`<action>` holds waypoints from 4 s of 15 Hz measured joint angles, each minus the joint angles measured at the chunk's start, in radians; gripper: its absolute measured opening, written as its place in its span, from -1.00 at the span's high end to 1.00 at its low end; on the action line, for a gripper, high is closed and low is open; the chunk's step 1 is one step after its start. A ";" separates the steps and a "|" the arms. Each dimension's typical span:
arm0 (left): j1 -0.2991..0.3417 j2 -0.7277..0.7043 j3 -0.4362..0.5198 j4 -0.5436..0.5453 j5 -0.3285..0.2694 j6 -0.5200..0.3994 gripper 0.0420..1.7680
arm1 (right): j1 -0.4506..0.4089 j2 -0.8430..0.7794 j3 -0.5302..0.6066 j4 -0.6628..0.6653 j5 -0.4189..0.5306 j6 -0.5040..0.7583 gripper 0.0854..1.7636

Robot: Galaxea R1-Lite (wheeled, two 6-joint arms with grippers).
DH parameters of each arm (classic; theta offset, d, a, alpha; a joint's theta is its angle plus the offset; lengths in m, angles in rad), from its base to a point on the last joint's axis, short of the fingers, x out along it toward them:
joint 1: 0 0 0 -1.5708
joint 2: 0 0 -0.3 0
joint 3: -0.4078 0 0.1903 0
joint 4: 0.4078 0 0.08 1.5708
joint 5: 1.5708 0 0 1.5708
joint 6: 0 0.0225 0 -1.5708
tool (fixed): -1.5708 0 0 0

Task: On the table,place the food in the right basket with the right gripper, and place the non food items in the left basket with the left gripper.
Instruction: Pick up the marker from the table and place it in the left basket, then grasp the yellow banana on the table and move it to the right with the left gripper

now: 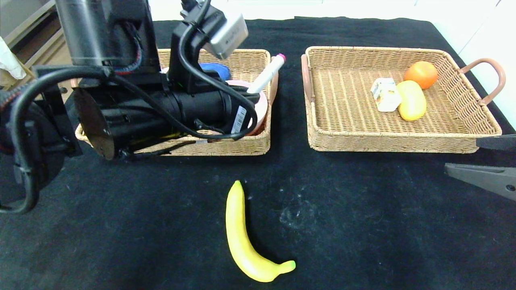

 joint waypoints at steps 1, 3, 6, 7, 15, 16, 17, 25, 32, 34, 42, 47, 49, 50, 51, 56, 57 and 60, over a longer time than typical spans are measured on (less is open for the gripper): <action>0.032 0.000 -0.029 0.008 -0.010 -0.004 0.77 | 0.000 0.000 0.000 0.000 0.000 0.000 -0.94; 0.096 0.001 -0.082 0.049 -0.018 -0.007 0.77 | 0.000 0.001 0.000 0.000 0.000 0.000 -0.94; 0.174 0.006 -0.142 0.090 -0.022 -0.011 0.77 | 0.000 0.003 0.000 0.000 0.000 0.000 -0.94; 0.196 0.009 -0.151 0.091 -0.023 -0.012 0.77 | 0.000 0.003 0.000 0.000 0.000 0.000 -0.94; 0.366 0.073 -0.208 0.089 -0.128 -0.066 0.77 | 0.000 0.004 0.000 -0.001 -0.001 0.000 -0.94; 0.380 0.081 -0.211 0.088 -0.135 -0.069 0.77 | 0.000 0.004 0.000 -0.001 -0.002 0.000 -0.94; 0.390 0.090 -0.214 0.080 -0.137 -0.070 0.77 | 0.000 0.004 0.000 -0.001 -0.002 0.000 -0.94; 0.412 0.131 -0.234 0.077 -0.143 -0.068 0.41 | 0.000 0.006 0.000 -0.001 -0.001 0.000 -0.94; 0.412 0.135 -0.238 0.087 -0.157 -0.071 -0.39 | 0.000 0.006 0.000 -0.001 -0.001 0.001 -0.94; 0.412 0.134 -0.235 0.089 -0.156 -0.070 -0.52 | 0.000 0.006 0.000 -0.001 -0.001 0.000 -0.94; 0.361 0.056 -0.230 0.229 -0.132 -0.070 -0.78 | -0.001 0.006 0.000 -0.001 -0.001 0.000 -0.94; 0.285 0.004 -0.236 0.256 -0.001 -0.082 -0.86 | -0.001 0.005 -0.001 -0.001 -0.003 0.001 -0.94; 0.259 -0.012 -0.239 0.333 0.008 -0.101 -0.88 | -0.001 0.004 -0.001 -0.001 -0.003 0.000 -0.94; 0.244 -0.022 -0.246 0.389 0.012 -0.119 -0.88 | -0.001 0.004 -0.001 -0.001 -0.003 0.001 -0.94; 0.227 -0.031 -0.255 0.443 0.019 -0.147 -0.89 | -0.003 0.003 -0.001 -0.001 -0.002 0.000 -0.94; 0.137 -0.063 -0.303 0.713 0.106 -0.331 -0.91 | -0.007 0.001 -0.001 -0.001 0.000 0.000 -0.94; 0.118 -0.065 -0.310 0.768 0.125 -0.366 -0.91 | -0.007 0.001 -0.001 -0.001 0.000 0.000 -0.94; 0.056 -0.064 -0.333 0.914 0.144 -0.496 -0.92 | -0.007 0.002 -0.001 -0.001 -0.001 0.000 -0.94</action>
